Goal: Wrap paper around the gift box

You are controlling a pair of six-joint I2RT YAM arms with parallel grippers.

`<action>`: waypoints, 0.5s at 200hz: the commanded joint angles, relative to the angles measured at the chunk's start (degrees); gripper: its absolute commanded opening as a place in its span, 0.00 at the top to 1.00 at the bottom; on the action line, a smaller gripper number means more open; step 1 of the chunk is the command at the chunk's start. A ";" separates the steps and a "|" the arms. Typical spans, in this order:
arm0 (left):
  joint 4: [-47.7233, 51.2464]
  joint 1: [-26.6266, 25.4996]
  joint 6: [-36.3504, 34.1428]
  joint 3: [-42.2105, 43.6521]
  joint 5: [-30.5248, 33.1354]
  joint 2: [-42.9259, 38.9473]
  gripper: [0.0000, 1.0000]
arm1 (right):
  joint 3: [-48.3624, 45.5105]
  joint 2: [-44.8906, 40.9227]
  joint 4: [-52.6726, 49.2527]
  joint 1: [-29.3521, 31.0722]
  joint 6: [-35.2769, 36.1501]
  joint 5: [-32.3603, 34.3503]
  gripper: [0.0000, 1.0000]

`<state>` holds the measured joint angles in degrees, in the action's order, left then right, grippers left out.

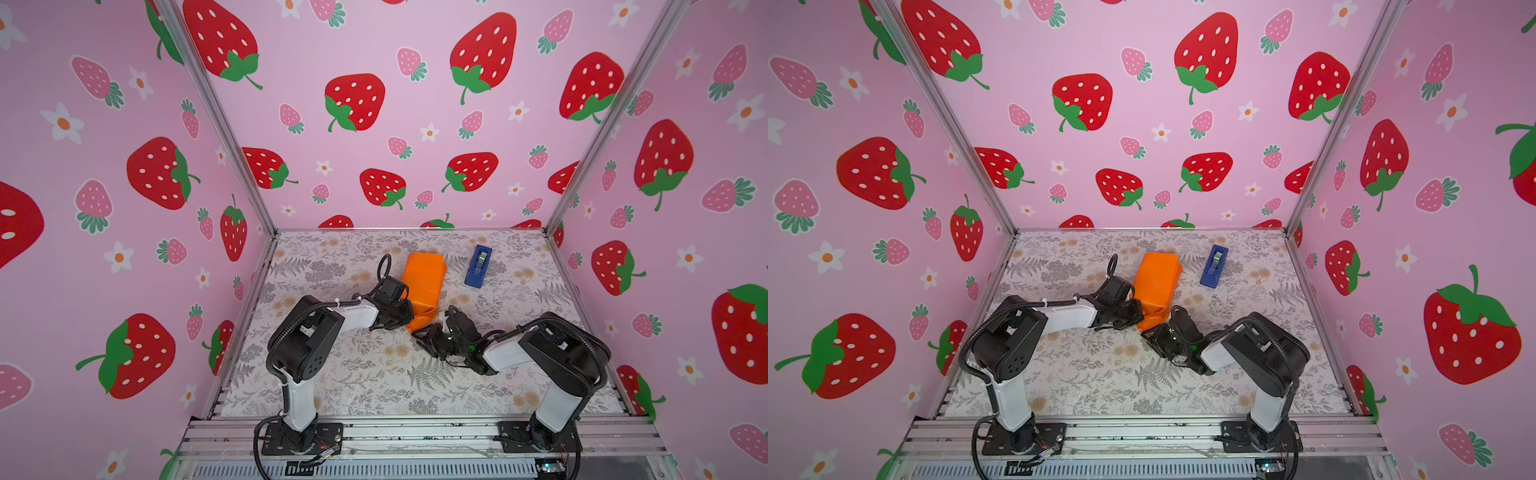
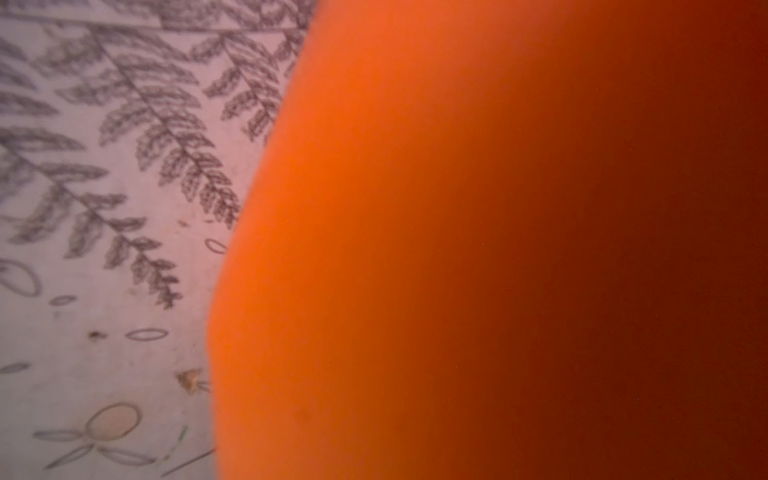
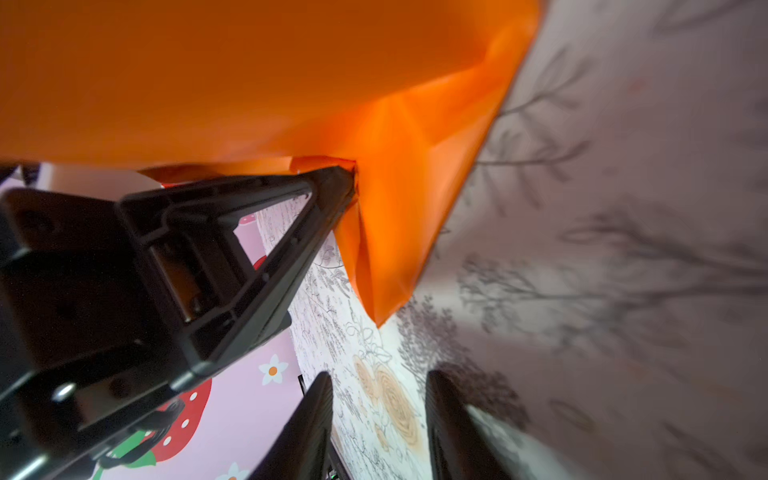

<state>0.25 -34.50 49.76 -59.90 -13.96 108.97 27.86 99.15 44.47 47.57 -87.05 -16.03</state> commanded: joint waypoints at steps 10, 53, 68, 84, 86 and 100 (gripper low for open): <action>3.70 -0.80 0.52 -0.39 -1.81 1.16 0.98 | -2.96 -5.75 -7.11 -4.27 4.71 2.96 0.62; 2.06 -0.83 1.83 -0.65 -3.30 2.42 0.98 | -1.53 -7.16 -9.50 -9.54 14.30 -0.41 0.63; 1.04 -0.85 2.64 -0.55 -4.20 2.95 0.98 | -0.08 -6.55 -10.24 -10.70 18.40 -1.26 0.63; 0.22 -0.94 3.41 -0.65 -4.96 3.34 0.98 | 0.53 -5.82 -10.01 -11.67 20.91 -2.16 0.64; 0.09 -0.92 3.55 -0.66 -4.99 3.35 0.98 | 0.64 -5.79 -10.01 -11.83 21.18 -2.34 0.64; -0.66 -1.09 4.36 -0.66 -5.85 3.60 0.98 | 1.19 -5.31 -10.08 -12.81 22.50 -3.61 0.65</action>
<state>-1.96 -34.79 51.77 -59.96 -17.34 110.04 27.44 92.71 35.44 36.16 -70.32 -17.32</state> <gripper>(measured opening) 0.054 0.359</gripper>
